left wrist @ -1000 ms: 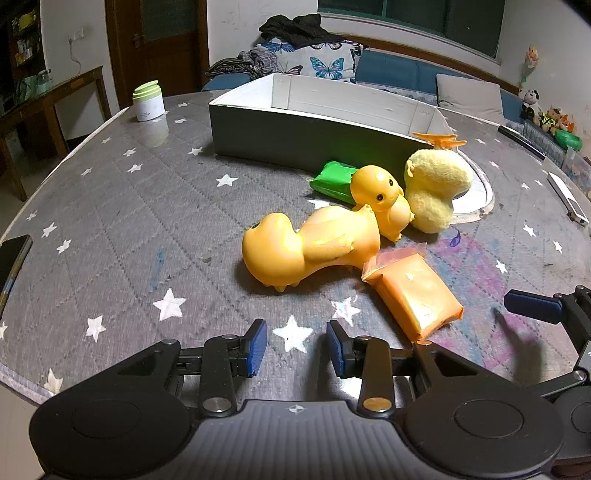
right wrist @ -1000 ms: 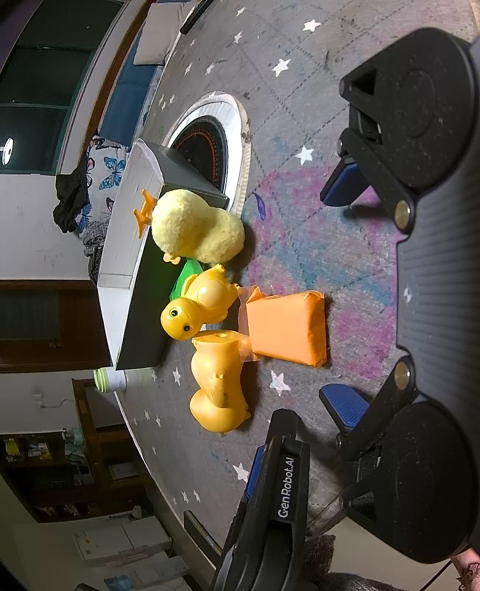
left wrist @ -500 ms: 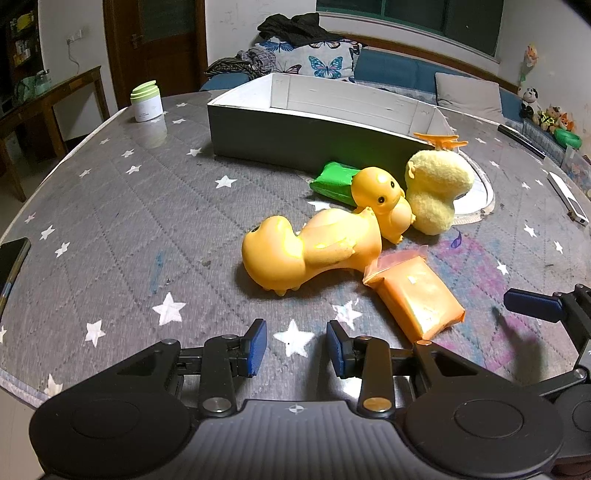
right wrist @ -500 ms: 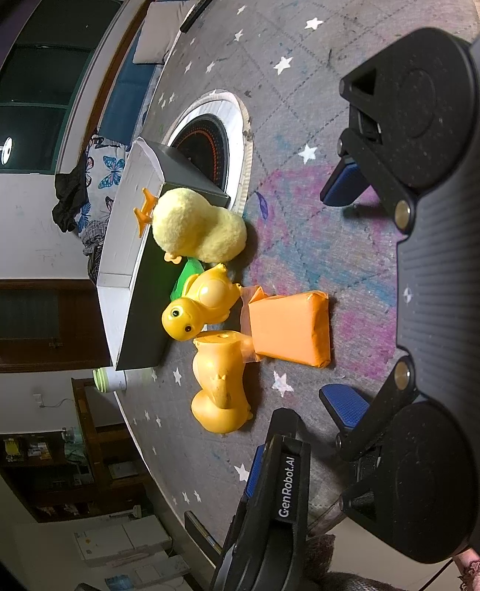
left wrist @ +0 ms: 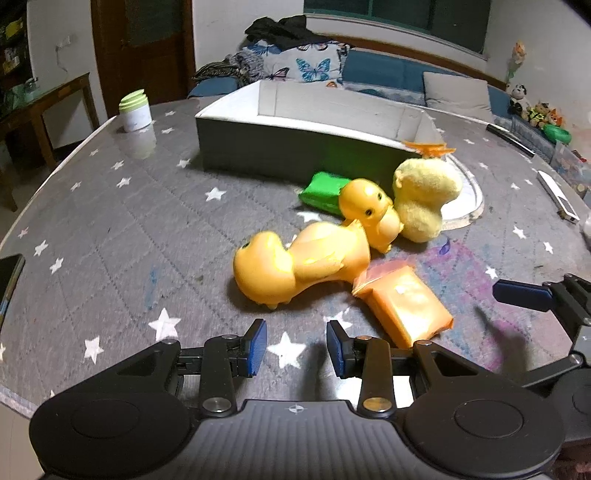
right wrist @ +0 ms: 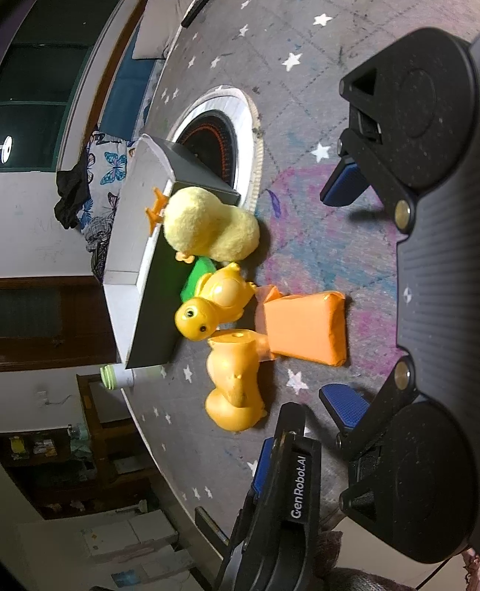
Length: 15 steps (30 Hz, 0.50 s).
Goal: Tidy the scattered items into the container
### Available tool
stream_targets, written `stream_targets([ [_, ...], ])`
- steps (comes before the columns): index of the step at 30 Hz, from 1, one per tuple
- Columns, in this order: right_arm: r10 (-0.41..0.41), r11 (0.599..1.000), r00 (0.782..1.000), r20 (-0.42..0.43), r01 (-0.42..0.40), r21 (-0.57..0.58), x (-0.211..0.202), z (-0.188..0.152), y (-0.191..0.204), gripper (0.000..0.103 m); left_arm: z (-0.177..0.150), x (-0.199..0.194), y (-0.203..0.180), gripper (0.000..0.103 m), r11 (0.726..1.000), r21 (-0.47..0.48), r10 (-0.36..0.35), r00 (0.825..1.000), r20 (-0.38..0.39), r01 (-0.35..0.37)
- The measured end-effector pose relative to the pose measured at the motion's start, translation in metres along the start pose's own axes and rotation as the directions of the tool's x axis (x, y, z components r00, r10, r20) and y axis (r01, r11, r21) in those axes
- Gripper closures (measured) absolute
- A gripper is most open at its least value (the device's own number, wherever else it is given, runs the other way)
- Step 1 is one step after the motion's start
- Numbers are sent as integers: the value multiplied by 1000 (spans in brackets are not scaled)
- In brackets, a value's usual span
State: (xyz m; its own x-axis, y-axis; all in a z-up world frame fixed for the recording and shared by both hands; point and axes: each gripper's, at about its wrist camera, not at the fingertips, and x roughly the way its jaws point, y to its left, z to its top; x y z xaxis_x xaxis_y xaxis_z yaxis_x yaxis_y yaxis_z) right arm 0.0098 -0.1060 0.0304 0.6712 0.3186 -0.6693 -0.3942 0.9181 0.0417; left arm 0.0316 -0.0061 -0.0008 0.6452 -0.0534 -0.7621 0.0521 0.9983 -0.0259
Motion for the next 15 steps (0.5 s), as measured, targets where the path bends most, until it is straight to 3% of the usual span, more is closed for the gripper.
stream_targets([
  [8,-10,999,1000,22,10,32,-1,11,-12,0,22,-8,-1,65,999,27,-32,998,48,31],
  [15,-32,996,999,40,29,84,4,24,-33,0,51,-5,-8,65,993,52,-109,991,76,105],
])
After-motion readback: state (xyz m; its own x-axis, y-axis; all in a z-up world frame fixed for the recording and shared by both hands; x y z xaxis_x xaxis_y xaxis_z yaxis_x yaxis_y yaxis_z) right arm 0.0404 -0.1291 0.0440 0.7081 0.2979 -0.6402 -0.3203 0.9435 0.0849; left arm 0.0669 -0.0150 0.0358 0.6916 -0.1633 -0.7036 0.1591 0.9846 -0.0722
